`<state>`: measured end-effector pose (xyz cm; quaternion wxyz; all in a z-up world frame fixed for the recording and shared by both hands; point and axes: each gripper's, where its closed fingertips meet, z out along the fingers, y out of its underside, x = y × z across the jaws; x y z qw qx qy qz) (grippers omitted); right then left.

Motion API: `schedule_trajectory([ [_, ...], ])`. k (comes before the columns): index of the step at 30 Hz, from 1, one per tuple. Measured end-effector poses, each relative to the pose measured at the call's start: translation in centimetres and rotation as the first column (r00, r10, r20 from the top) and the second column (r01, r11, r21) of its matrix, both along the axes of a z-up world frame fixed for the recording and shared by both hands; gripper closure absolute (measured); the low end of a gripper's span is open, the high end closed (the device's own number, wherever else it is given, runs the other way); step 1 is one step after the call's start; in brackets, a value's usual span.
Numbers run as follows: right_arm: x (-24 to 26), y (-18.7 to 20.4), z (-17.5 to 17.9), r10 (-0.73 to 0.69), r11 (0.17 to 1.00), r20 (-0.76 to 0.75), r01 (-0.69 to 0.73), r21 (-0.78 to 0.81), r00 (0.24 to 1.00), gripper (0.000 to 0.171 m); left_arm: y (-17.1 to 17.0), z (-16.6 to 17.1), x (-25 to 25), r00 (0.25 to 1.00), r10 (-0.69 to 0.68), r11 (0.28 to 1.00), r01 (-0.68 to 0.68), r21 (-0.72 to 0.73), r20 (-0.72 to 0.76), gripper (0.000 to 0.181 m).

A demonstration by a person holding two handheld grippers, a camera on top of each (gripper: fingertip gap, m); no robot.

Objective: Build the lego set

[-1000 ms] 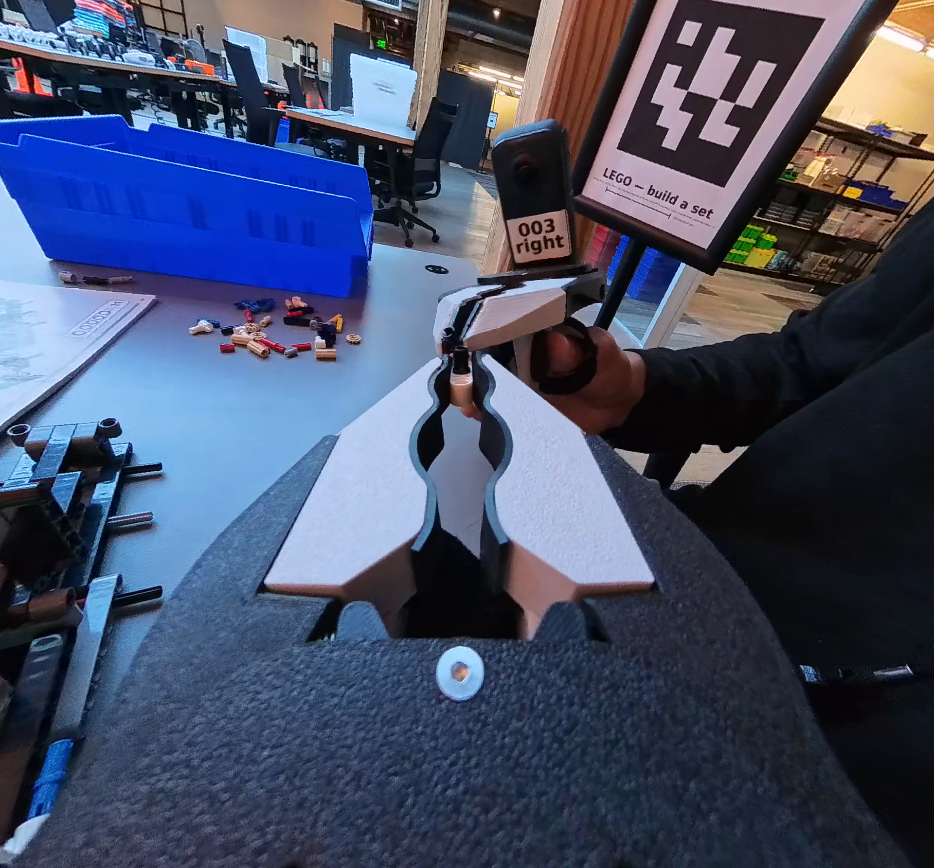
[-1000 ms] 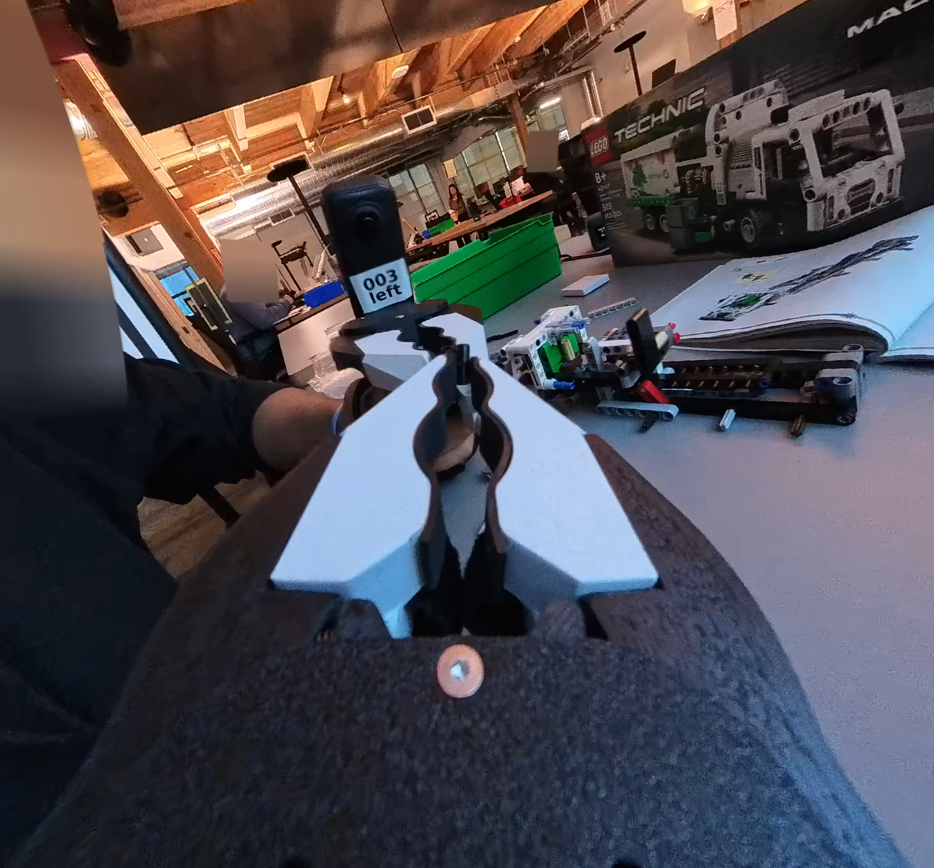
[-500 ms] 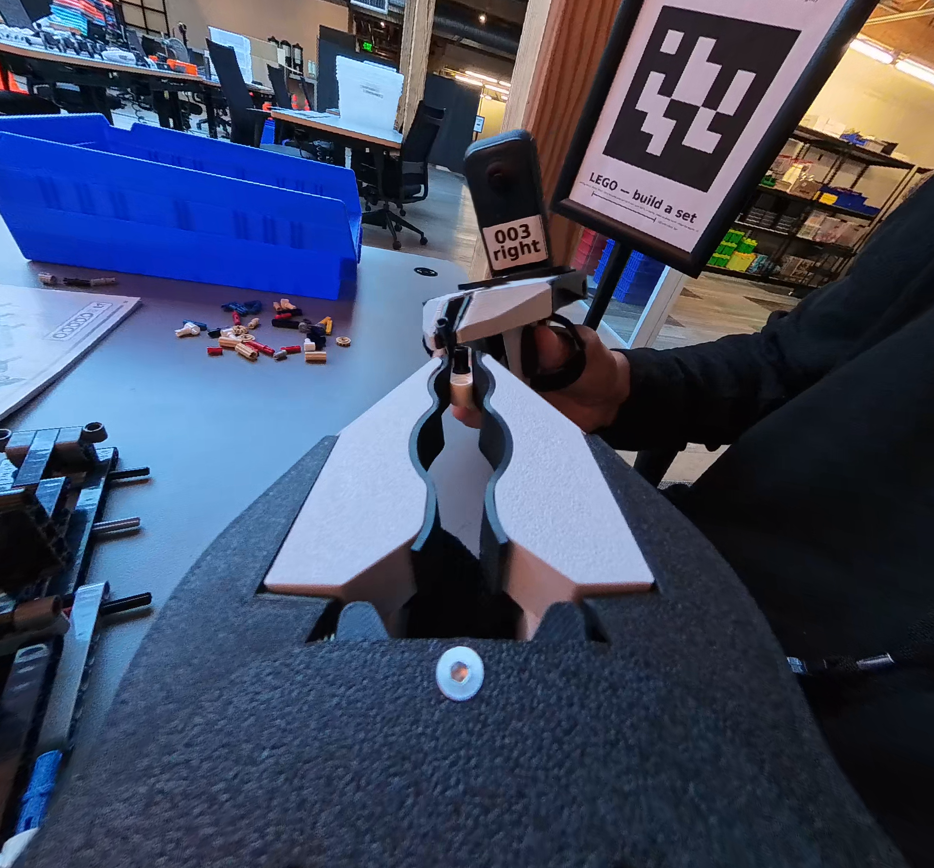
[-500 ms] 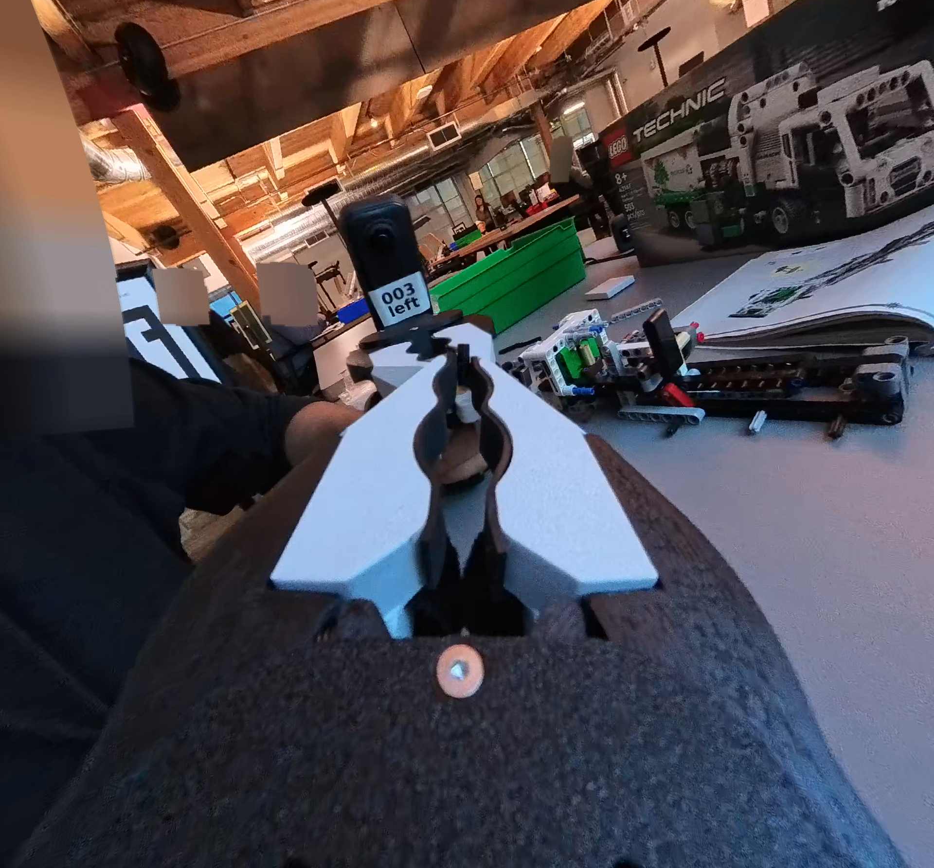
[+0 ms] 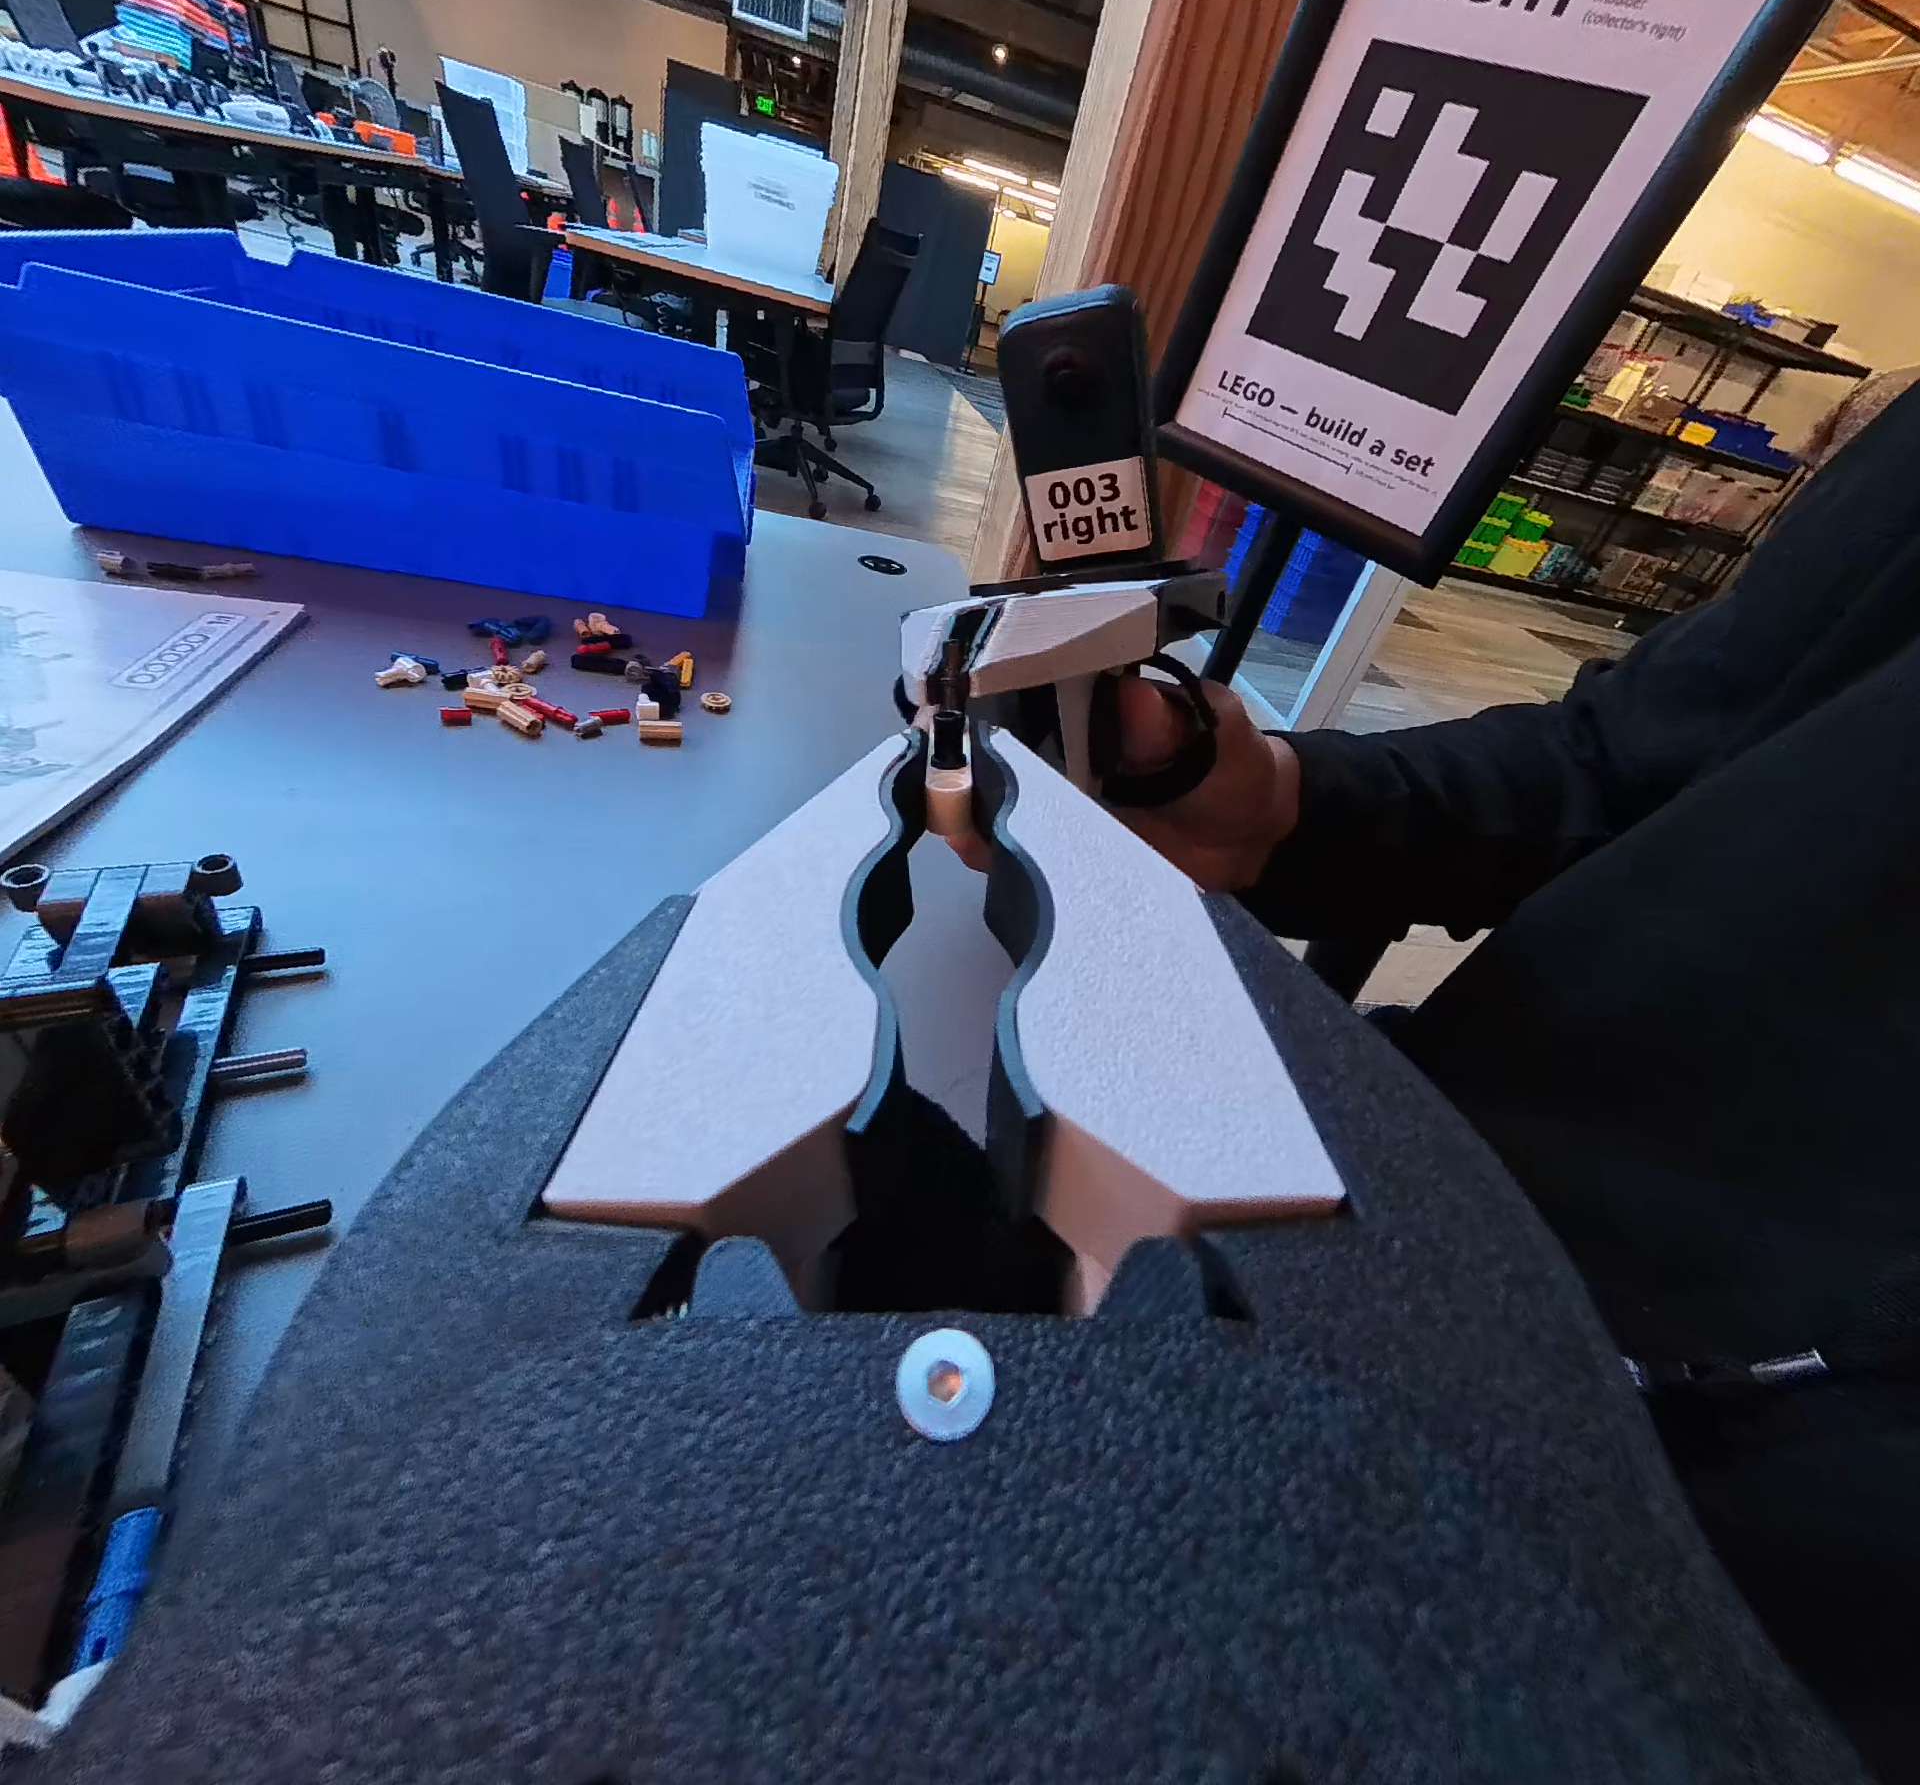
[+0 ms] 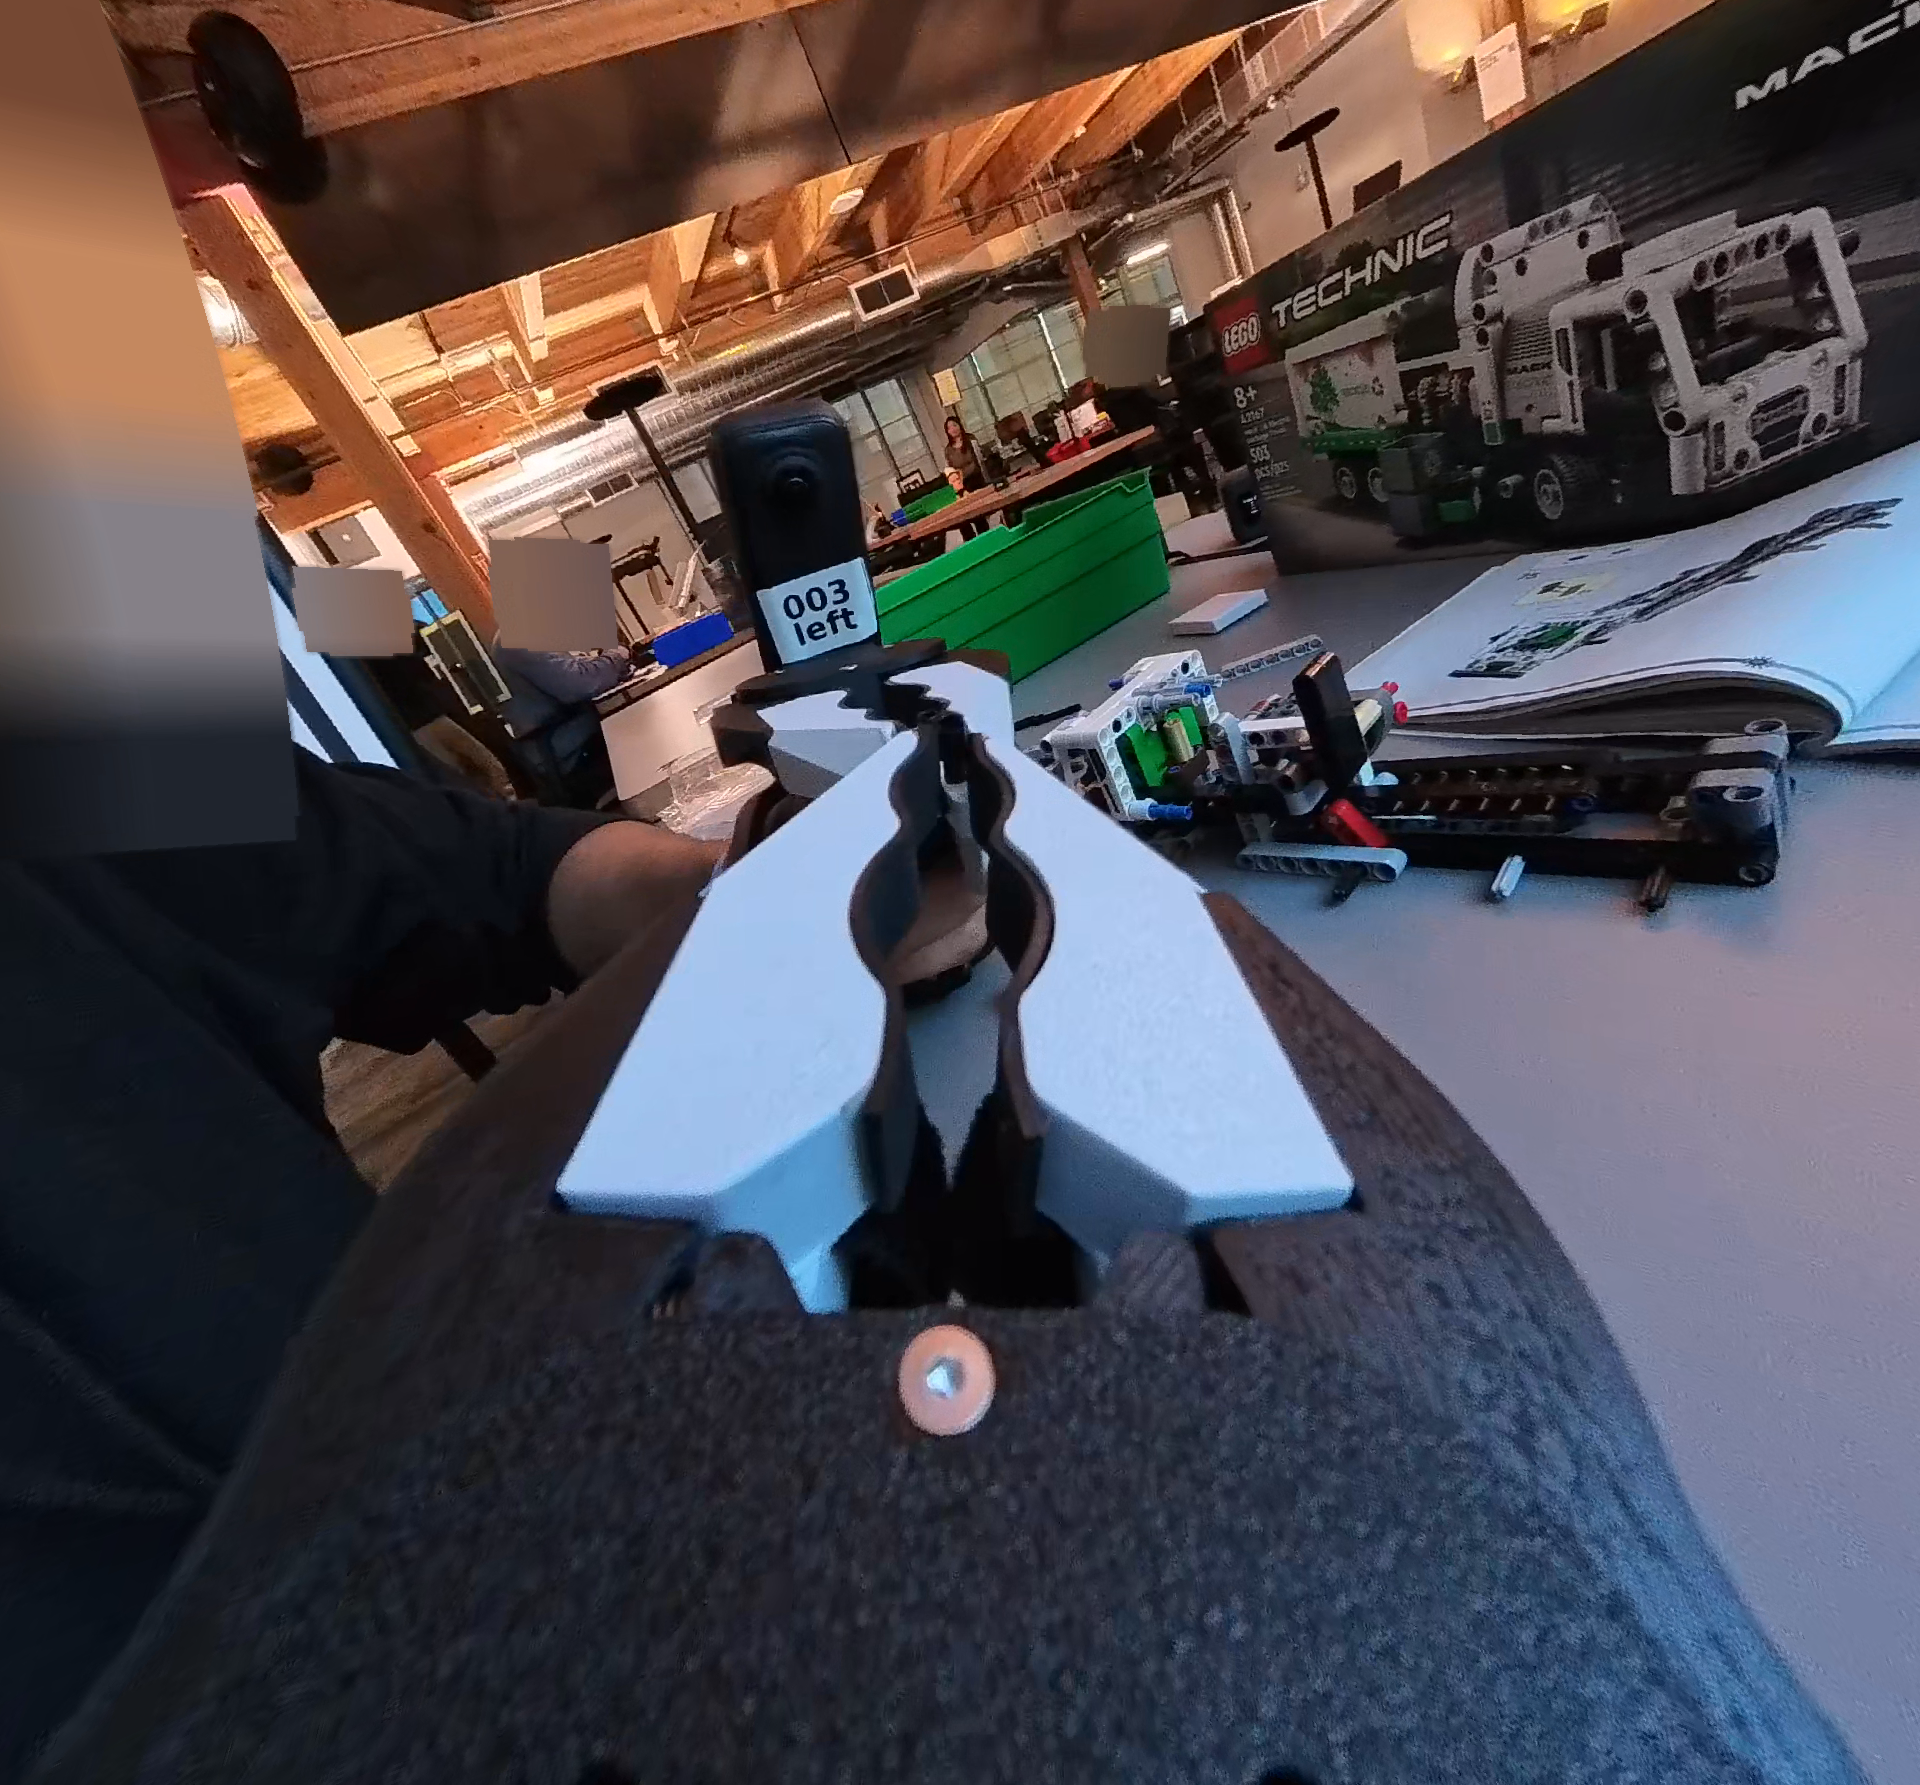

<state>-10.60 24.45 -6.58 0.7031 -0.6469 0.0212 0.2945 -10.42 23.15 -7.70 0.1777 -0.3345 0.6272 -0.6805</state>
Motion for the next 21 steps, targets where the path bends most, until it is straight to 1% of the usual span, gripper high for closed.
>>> schedule_trajectory([
  [10,0.00,0.02,-0.23,-0.004,1.000,0.036,0.004,-0.012,0.999,0.167,-0.18,-0.26,0.00,1.000,0.004,0.999,-0.004,0.041,0.010,0.175],
  [13,-0.10,-0.01,-0.30,0.014,1.000,0.028,-0.013,-0.019,1.000,0.167,-0.11,-0.35,0.00,1.000,0.003,0.999,-0.003,0.048,0.008,0.175],
  [21,-0.24,-0.02,-0.71,0.026,0.999,0.065,-0.023,-0.043,0.998,0.167,-0.22,-0.73,-0.09,1.000,0.007,0.994,-0.010,0.111,0.026,0.175],
])
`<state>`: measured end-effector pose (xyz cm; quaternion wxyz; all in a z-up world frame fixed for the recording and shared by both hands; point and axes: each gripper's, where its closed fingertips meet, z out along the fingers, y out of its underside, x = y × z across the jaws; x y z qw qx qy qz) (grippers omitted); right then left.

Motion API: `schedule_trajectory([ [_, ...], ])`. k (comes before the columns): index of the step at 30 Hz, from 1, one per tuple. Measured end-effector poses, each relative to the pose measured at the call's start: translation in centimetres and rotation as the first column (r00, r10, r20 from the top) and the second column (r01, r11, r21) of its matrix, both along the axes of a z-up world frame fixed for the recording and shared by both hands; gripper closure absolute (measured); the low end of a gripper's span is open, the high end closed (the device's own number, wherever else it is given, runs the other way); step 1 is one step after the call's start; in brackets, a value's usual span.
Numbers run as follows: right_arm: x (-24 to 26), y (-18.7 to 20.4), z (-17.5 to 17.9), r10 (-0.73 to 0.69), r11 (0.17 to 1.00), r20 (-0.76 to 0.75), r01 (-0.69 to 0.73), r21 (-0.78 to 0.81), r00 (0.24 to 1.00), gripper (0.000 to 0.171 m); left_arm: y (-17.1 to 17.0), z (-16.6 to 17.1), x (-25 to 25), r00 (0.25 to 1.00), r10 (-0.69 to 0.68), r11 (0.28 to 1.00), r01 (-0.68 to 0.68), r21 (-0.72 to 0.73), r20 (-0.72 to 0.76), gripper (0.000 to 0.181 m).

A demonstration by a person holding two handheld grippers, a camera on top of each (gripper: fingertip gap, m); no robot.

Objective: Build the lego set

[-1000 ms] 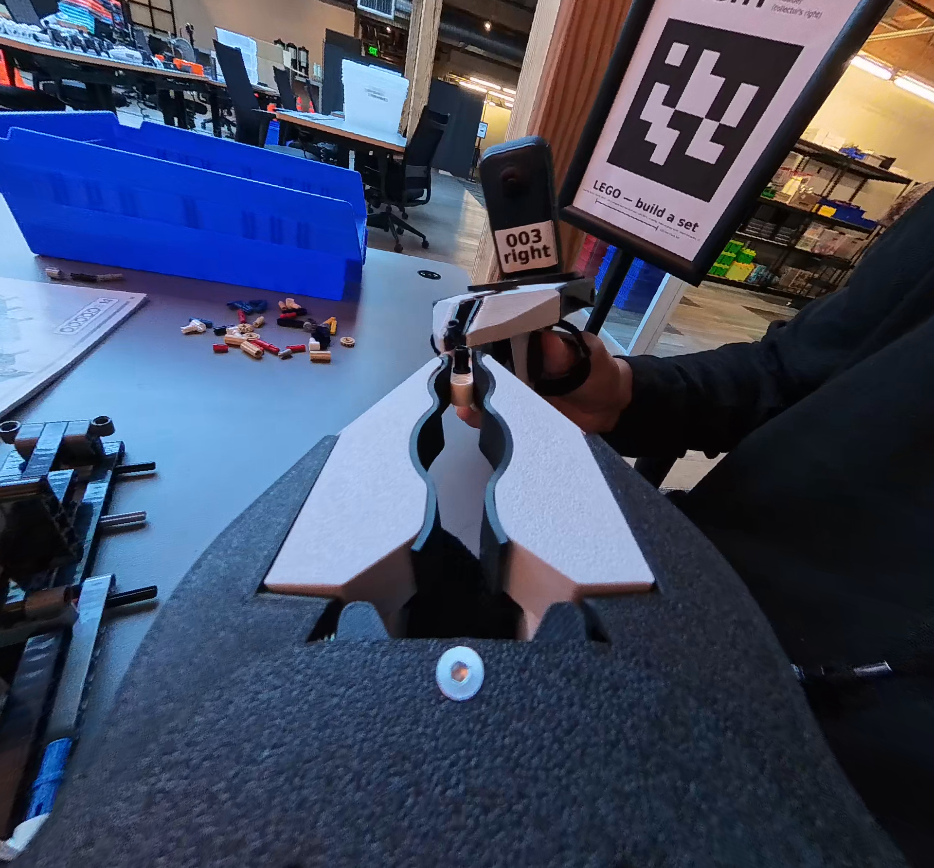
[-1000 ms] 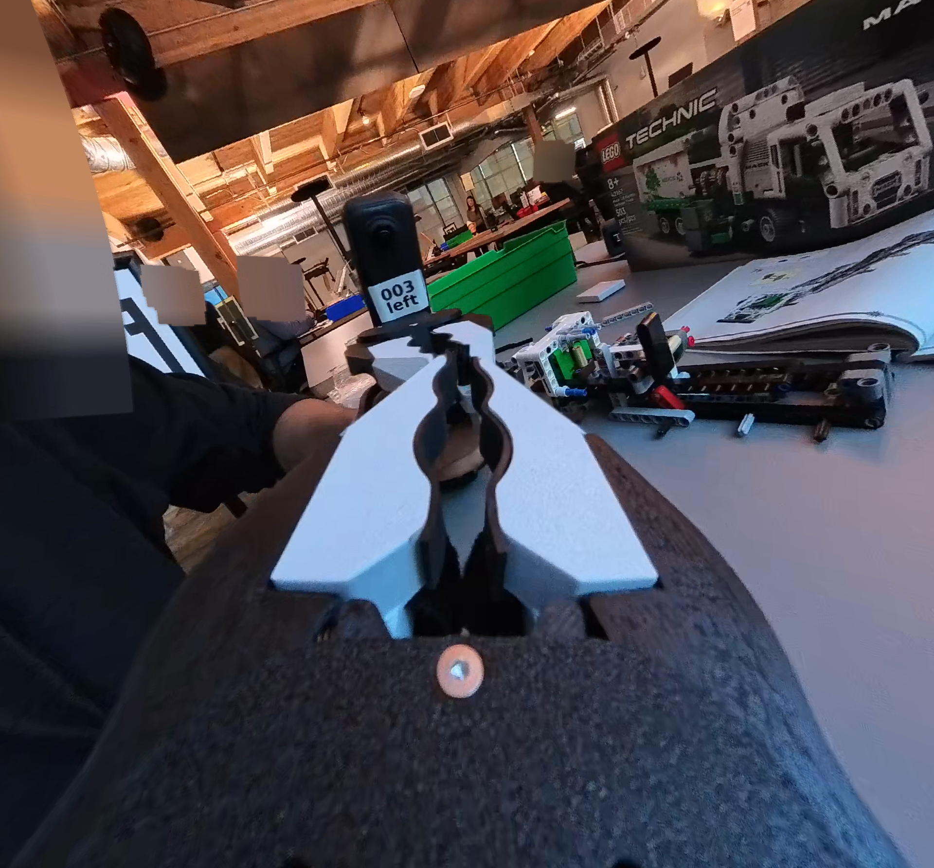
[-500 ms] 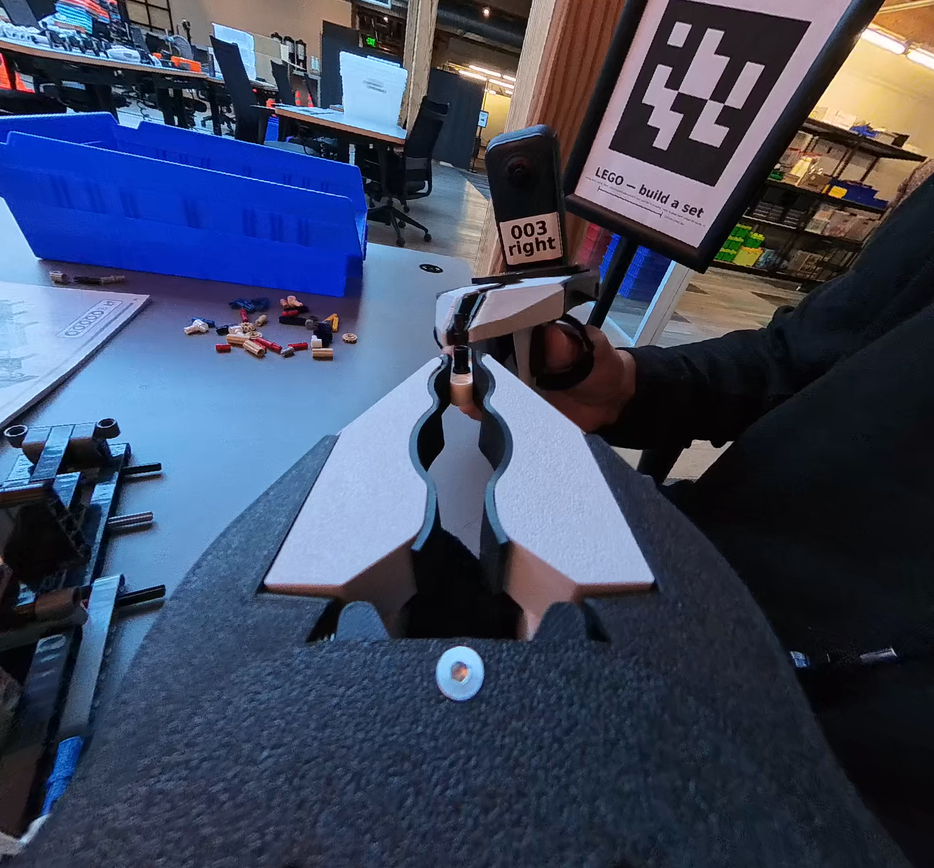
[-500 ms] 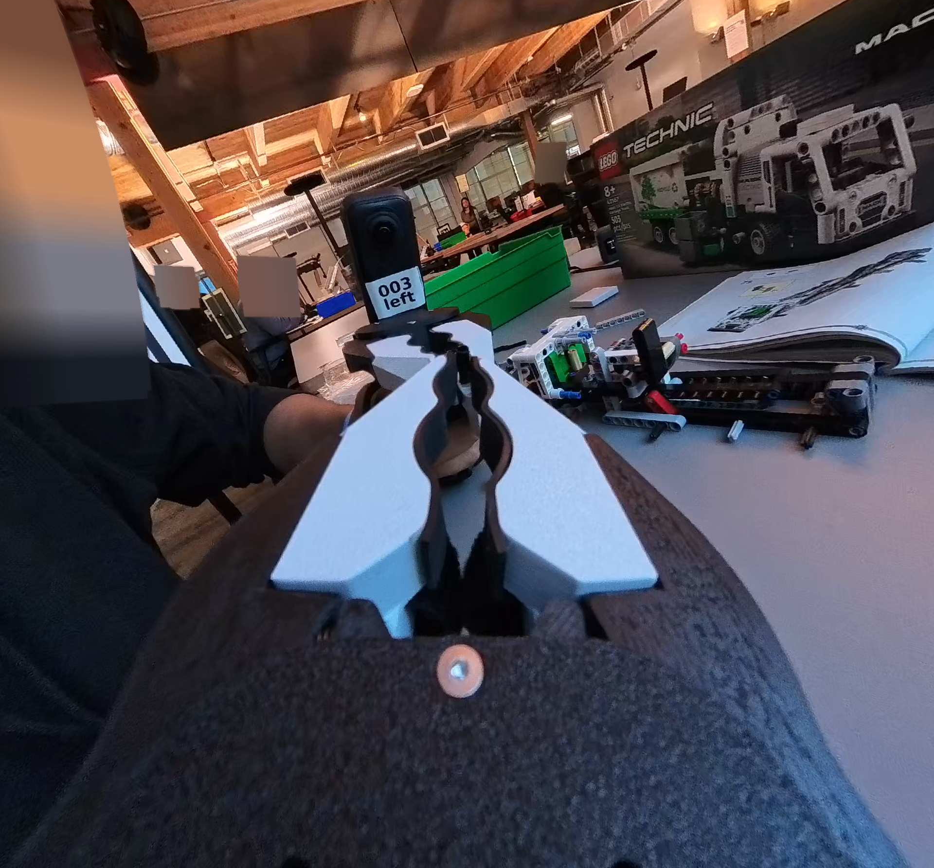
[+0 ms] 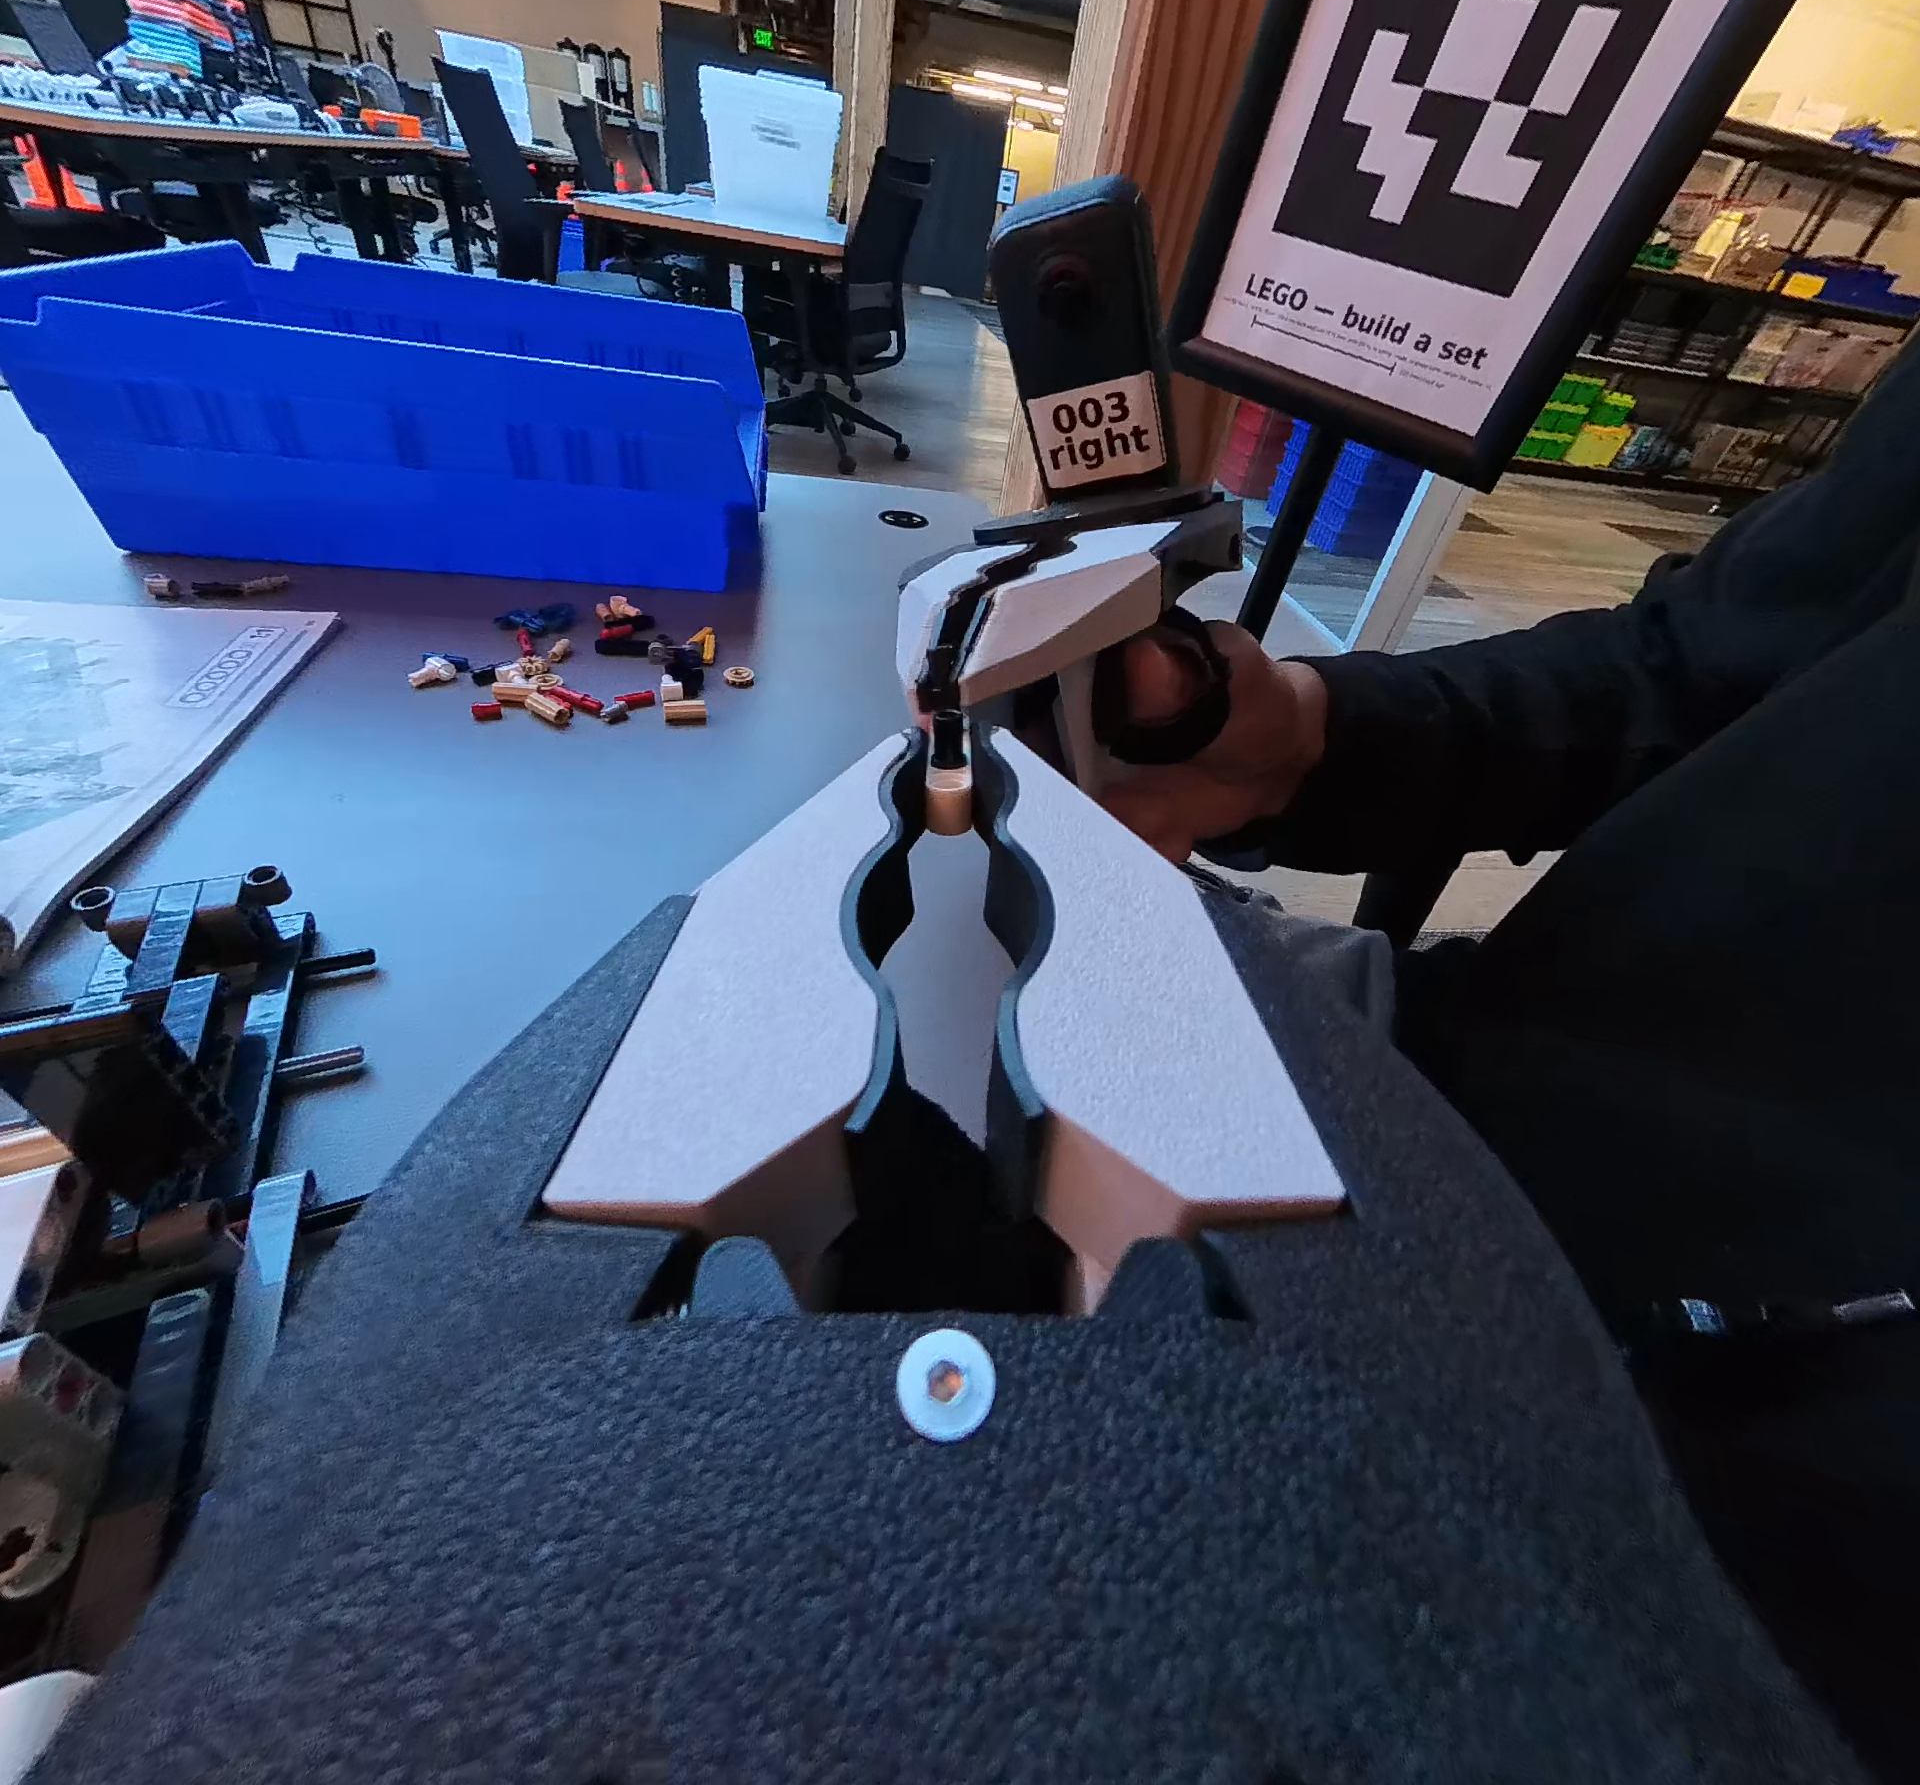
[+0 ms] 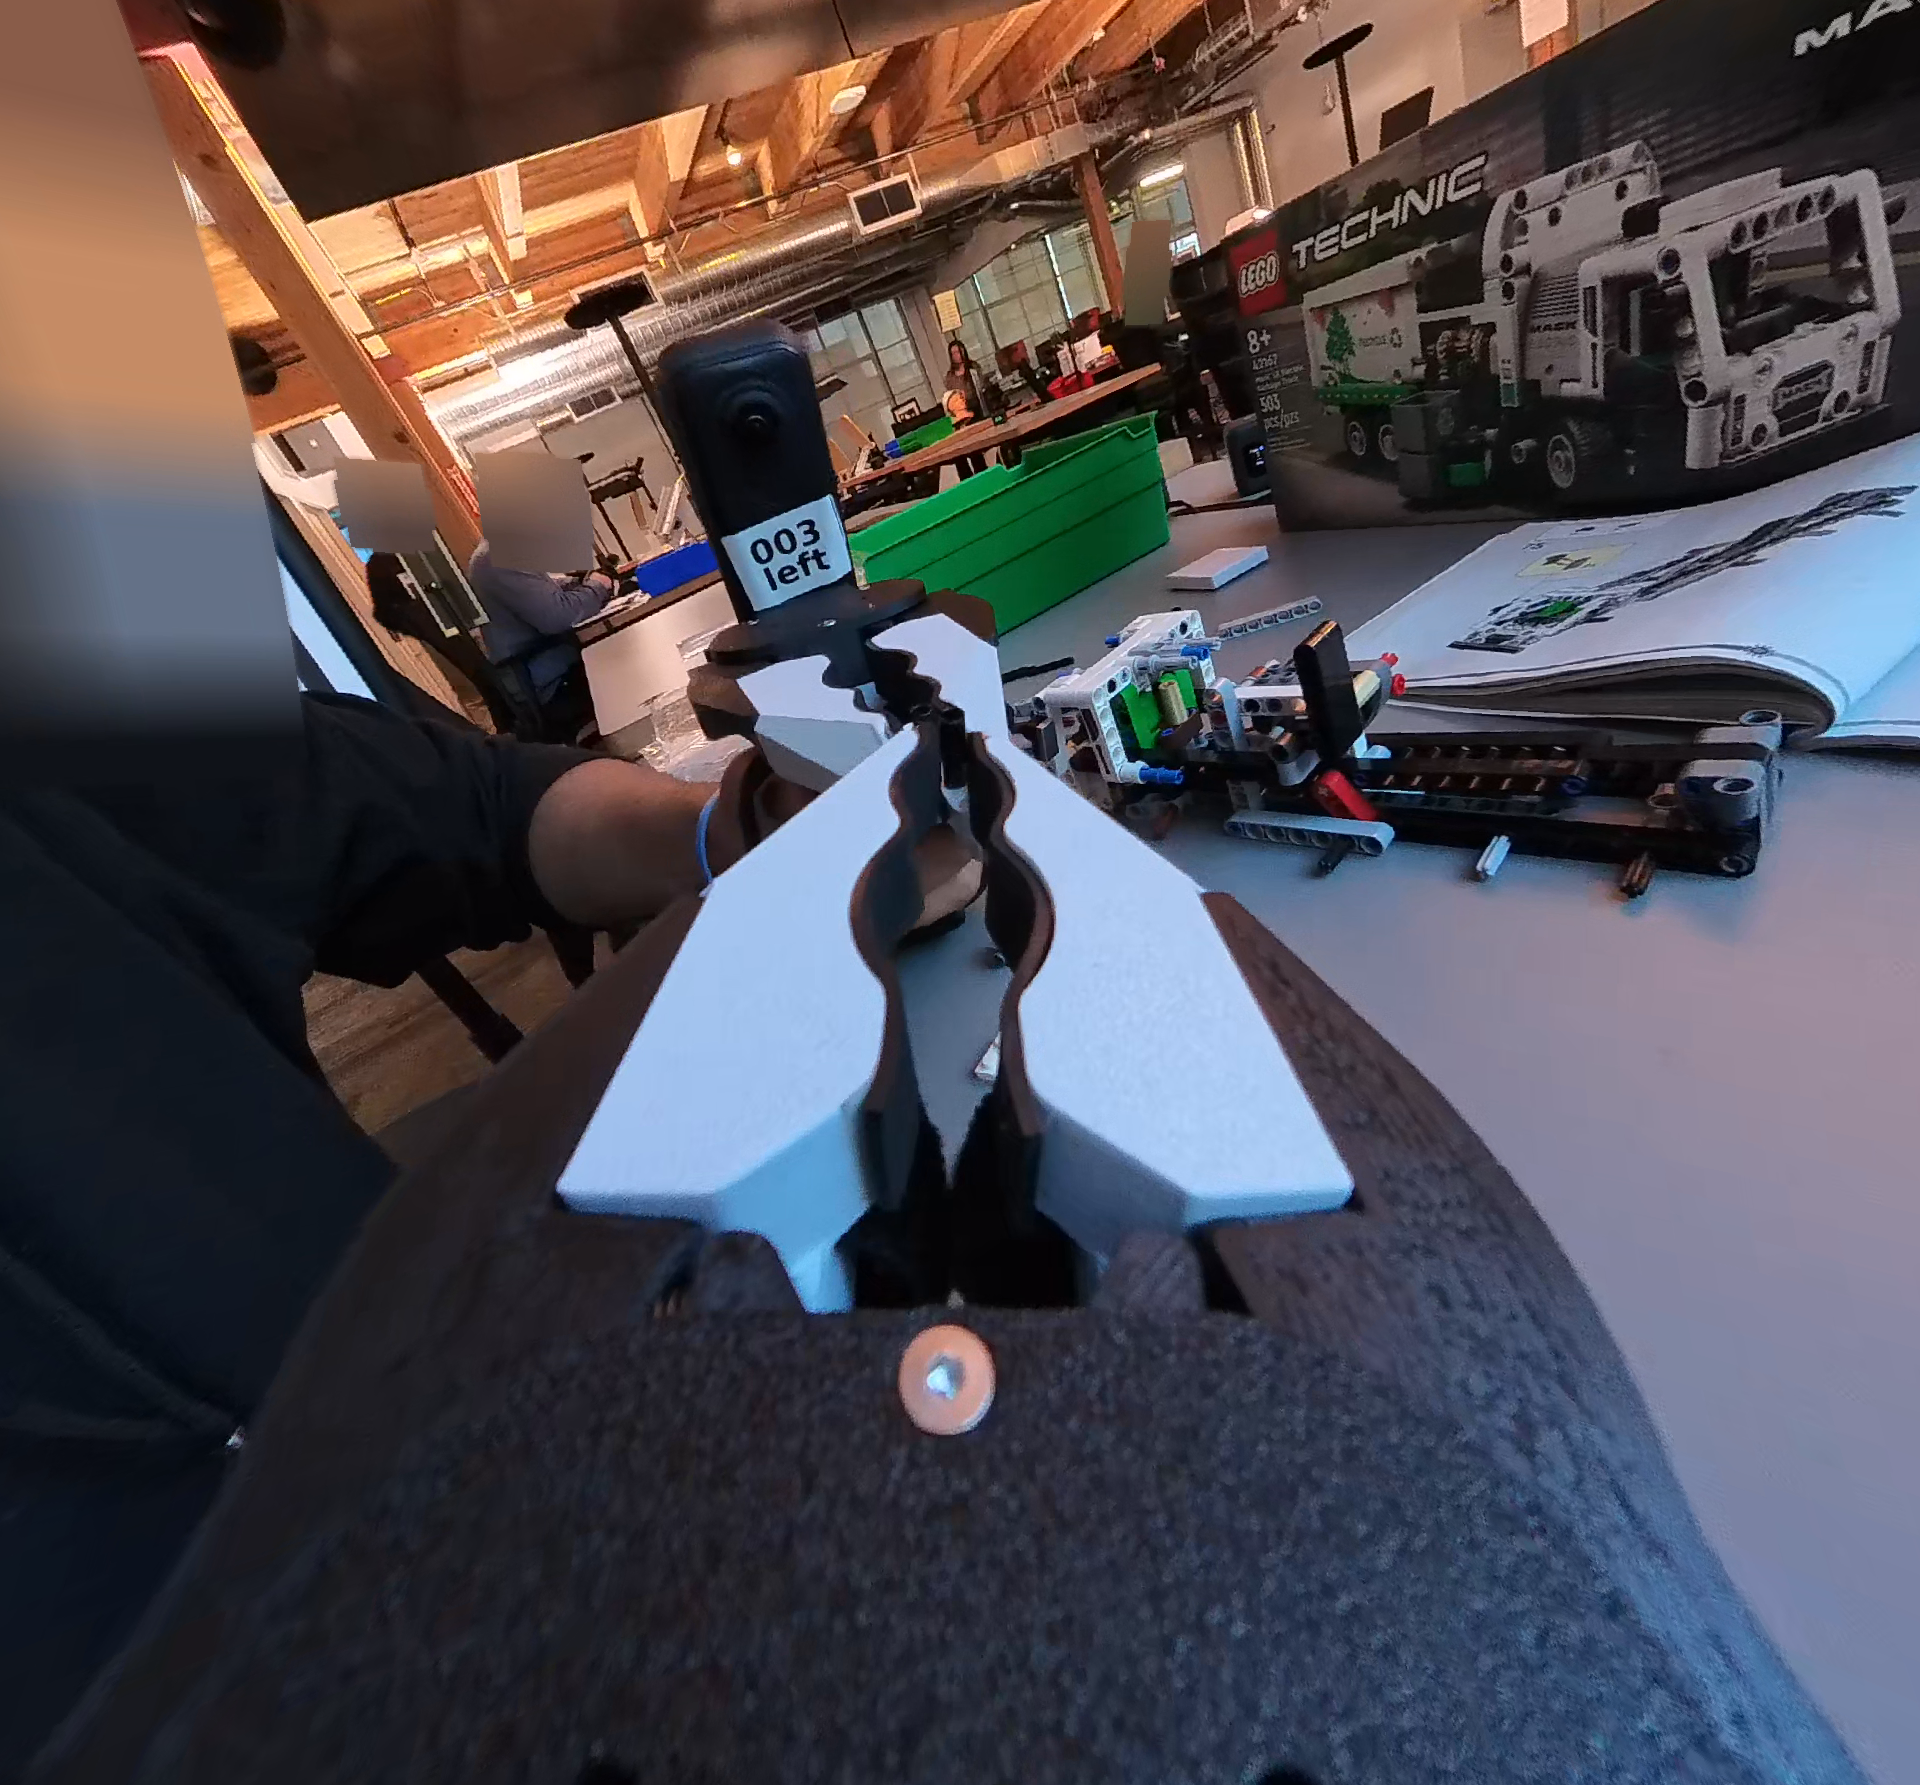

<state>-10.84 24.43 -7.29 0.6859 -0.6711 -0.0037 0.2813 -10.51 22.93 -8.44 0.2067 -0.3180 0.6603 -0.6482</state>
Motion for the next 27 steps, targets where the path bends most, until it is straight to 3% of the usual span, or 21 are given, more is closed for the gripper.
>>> schedule_trajectory([
  [9,0.0,-0.1,-0.5,0.011,0.999,0.053,-0.009,-0.037,0.999,0.167,-0.1,-0.4,-0.1,1.000,-0.008,1.000,0.009,0.022,-0.016,0.175],
  [18,0.0,-0.2,-1.1,-0.027,0.998,0.212,0.037,-0.045,0.977,0.167,0.0,-0.6,0.0,0.999,-0.018,1.000,0.018,0.010,-0.046,0.175],
  [27,0.0,-0.2,-1.8,-0.025,0.995,0.246,0.048,-0.091,0.969,0.167,0.0,-1.5,0.1,1.000,0.019,0.989,-0.019,0.146,0.002,0.174],
])
